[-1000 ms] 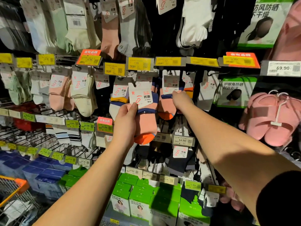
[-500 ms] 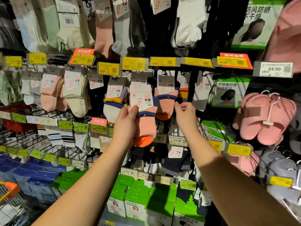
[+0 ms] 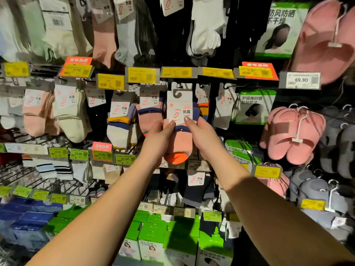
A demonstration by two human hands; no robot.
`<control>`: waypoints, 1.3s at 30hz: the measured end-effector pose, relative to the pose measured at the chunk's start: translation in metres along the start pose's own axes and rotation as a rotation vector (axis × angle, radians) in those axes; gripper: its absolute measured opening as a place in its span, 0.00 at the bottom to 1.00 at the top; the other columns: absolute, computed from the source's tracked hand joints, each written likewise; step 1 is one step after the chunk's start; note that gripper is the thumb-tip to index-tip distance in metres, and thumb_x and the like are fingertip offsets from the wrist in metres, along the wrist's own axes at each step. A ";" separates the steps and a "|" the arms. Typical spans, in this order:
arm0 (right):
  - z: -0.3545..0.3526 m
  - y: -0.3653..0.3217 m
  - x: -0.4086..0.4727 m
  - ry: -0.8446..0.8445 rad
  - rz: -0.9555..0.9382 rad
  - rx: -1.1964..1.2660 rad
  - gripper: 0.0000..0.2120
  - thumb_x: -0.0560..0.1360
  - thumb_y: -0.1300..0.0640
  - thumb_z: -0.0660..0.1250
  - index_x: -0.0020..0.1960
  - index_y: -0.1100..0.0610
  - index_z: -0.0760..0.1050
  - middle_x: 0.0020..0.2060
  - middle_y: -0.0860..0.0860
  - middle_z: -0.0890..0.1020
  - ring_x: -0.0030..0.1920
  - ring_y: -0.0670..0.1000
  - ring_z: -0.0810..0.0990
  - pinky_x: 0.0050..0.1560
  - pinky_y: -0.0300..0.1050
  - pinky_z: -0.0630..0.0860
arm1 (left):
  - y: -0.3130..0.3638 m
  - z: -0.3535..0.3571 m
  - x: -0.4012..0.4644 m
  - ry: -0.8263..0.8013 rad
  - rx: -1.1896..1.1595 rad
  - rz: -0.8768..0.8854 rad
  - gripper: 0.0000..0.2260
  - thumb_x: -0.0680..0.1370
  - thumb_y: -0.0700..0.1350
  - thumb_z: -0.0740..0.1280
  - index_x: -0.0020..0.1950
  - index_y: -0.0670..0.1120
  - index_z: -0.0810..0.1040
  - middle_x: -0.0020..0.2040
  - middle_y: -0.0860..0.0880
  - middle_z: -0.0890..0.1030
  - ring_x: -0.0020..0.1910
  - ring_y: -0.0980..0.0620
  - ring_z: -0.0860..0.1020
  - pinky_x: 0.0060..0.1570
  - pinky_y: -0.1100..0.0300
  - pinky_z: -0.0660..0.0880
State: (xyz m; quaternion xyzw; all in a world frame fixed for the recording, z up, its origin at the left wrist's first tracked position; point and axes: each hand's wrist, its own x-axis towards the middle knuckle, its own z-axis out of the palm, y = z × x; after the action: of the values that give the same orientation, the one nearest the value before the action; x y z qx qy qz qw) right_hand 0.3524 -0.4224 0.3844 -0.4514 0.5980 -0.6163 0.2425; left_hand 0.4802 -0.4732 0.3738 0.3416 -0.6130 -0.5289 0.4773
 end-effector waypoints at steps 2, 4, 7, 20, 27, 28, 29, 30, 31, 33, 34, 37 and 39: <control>0.000 -0.006 0.009 0.037 -0.005 -0.017 0.14 0.82 0.47 0.63 0.63 0.52 0.76 0.55 0.49 0.84 0.54 0.52 0.83 0.55 0.54 0.80 | 0.005 0.004 0.005 0.004 0.003 -0.034 0.13 0.81 0.51 0.66 0.60 0.44 0.77 0.52 0.47 0.84 0.47 0.52 0.82 0.47 0.55 0.78; -0.001 -0.012 0.016 0.045 -0.015 -0.050 0.15 0.82 0.48 0.62 0.64 0.54 0.75 0.54 0.49 0.82 0.54 0.53 0.82 0.50 0.48 0.79 | 0.008 0.005 0.012 0.010 -0.008 -0.042 0.12 0.82 0.49 0.66 0.61 0.43 0.77 0.51 0.48 0.83 0.45 0.55 0.81 0.40 0.60 0.76; -0.002 -0.022 0.027 0.056 -0.033 -0.094 0.13 0.83 0.50 0.62 0.63 0.56 0.75 0.52 0.49 0.80 0.54 0.51 0.80 0.45 0.43 0.75 | 0.013 0.005 0.021 0.000 0.004 -0.043 0.13 0.82 0.49 0.65 0.62 0.43 0.78 0.52 0.46 0.84 0.46 0.53 0.82 0.38 0.62 0.75; 0.002 -0.023 0.049 0.090 -0.001 -0.073 0.17 0.83 0.49 0.62 0.67 0.57 0.75 0.59 0.54 0.82 0.58 0.55 0.81 0.60 0.54 0.78 | 0.022 0.007 0.040 -0.007 -0.016 -0.094 0.08 0.81 0.48 0.66 0.57 0.45 0.76 0.48 0.47 0.83 0.43 0.52 0.80 0.39 0.59 0.74; 0.004 -0.011 0.062 0.098 0.022 -0.163 0.18 0.83 0.49 0.61 0.66 0.58 0.77 0.60 0.54 0.82 0.57 0.55 0.80 0.47 0.44 0.74 | 0.015 0.006 0.043 -0.016 0.053 -0.122 0.08 0.81 0.47 0.65 0.54 0.43 0.78 0.48 0.46 0.82 0.45 0.49 0.79 0.46 0.57 0.74; 0.005 -0.011 0.067 0.104 0.043 -0.219 0.19 0.82 0.47 0.61 0.66 0.58 0.76 0.59 0.54 0.82 0.57 0.56 0.80 0.47 0.45 0.73 | 0.015 0.006 0.044 -0.011 0.068 -0.122 0.07 0.81 0.47 0.65 0.53 0.44 0.77 0.47 0.46 0.82 0.46 0.48 0.79 0.47 0.56 0.74; 0.006 -0.011 0.072 0.111 0.065 -0.286 0.21 0.82 0.45 0.61 0.65 0.60 0.76 0.58 0.55 0.82 0.56 0.57 0.79 0.47 0.46 0.72 | 0.015 0.006 0.045 -0.008 0.081 -0.123 0.08 0.81 0.47 0.65 0.54 0.44 0.78 0.48 0.46 0.82 0.47 0.47 0.79 0.48 0.55 0.74; 0.006 -0.012 0.077 0.119 0.088 -0.361 0.23 0.82 0.44 0.61 0.65 0.61 0.76 0.57 0.56 0.81 0.56 0.58 0.79 0.47 0.46 0.71 | 0.017 0.007 0.045 -0.011 0.099 -0.132 0.10 0.80 0.48 0.65 0.57 0.43 0.77 0.50 0.45 0.82 0.49 0.47 0.80 0.51 0.55 0.75; 0.006 -0.012 0.081 0.125 0.108 -0.431 0.24 0.82 0.43 0.60 0.64 0.63 0.76 0.53 0.57 0.81 0.54 0.59 0.78 0.46 0.46 0.69 | 0.016 0.008 0.045 -0.019 0.121 -0.141 0.14 0.78 0.49 0.66 0.60 0.43 0.76 0.52 0.45 0.82 0.51 0.47 0.80 0.54 0.53 0.77; 0.007 -0.012 0.087 0.144 0.139 -0.533 0.26 0.82 0.42 0.59 0.63 0.65 0.76 0.47 0.57 0.78 0.51 0.59 0.78 0.43 0.45 0.67 | 0.016 0.011 0.046 -0.062 0.169 -0.164 0.17 0.73 0.49 0.66 0.59 0.46 0.72 0.54 0.44 0.82 0.54 0.44 0.81 0.59 0.46 0.79; 0.007 -0.012 0.089 0.162 0.150 -0.561 0.27 0.82 0.42 0.60 0.64 0.66 0.74 0.47 0.57 0.77 0.52 0.59 0.78 0.43 0.44 0.66 | 0.014 0.012 0.047 -0.079 0.209 -0.176 0.17 0.71 0.49 0.66 0.58 0.48 0.71 0.55 0.44 0.82 0.55 0.43 0.81 0.59 0.44 0.78; 0.011 -0.009 0.096 0.206 0.190 -0.577 0.29 0.81 0.41 0.61 0.69 0.65 0.70 0.56 0.59 0.80 0.58 0.60 0.79 0.44 0.44 0.69 | 0.013 0.014 0.048 -0.109 0.343 -0.190 0.19 0.75 0.44 0.67 0.65 0.44 0.71 0.58 0.43 0.80 0.56 0.42 0.78 0.54 0.51 0.77; 0.014 -0.007 0.098 0.202 0.214 -0.574 0.30 0.81 0.41 0.62 0.68 0.65 0.71 0.60 0.60 0.80 0.59 0.61 0.79 0.46 0.45 0.70 | 0.013 0.014 0.048 -0.112 0.378 -0.179 0.19 0.77 0.41 0.66 0.68 0.43 0.70 0.58 0.43 0.78 0.53 0.44 0.76 0.44 0.56 0.72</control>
State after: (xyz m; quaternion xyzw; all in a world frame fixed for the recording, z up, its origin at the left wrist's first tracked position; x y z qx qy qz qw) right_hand 0.3190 -0.5106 0.4161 -0.3727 0.8124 -0.4351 0.1081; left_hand 0.4526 -0.5106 0.3976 0.4484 -0.6939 -0.4630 0.3210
